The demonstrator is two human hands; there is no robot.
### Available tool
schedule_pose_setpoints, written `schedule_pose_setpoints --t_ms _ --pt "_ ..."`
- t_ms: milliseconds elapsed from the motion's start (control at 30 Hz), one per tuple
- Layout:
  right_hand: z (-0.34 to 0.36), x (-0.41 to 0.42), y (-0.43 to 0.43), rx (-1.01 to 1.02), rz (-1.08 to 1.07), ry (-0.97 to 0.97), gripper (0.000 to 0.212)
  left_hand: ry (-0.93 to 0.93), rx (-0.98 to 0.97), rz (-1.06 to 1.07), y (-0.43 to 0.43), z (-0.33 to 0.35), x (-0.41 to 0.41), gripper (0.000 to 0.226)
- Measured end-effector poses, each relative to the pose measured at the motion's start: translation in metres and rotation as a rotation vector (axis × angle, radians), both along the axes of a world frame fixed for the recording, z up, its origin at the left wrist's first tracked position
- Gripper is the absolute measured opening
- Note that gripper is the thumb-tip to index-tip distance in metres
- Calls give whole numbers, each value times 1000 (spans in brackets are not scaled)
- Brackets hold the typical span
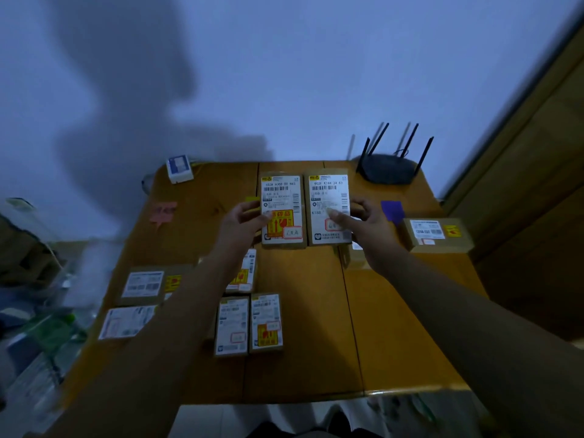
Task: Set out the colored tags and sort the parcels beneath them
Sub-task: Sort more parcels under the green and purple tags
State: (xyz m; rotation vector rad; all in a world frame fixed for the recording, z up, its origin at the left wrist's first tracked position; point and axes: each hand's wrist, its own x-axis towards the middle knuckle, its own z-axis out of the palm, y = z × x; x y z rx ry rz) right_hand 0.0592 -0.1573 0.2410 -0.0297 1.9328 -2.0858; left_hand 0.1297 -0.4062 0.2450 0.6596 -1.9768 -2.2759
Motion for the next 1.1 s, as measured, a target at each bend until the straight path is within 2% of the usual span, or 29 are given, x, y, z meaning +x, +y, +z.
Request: schedule_pose_setpoints --t_ms 167,233,567,733,833,967,1100 --pt "-5 5 12 13 -28 -10 32 -14 36 -28 8 -8 -8 41" --pt "-8 9 21 19 -46 -42 30 -23 44 -49 13 -14 -12 46" --pt "-36 35 102 77 -292 -123 52 -89 103 -265 88 -60 -36 28" --pt "-50 39 157 99 -369 -177 47 -127 112 -355 142 -81 -52 38" --pt "-63 30 190 106 -390 -213 42 -169 117 -366 176 -95 -65 40" --pt "-87 5 230 131 -393 -287 46 -233 122 -350 221 -116 -81 29" --pt "-123 -28 271 162 -360 -387 53 -297 108 -286 261 -138 -95 30"
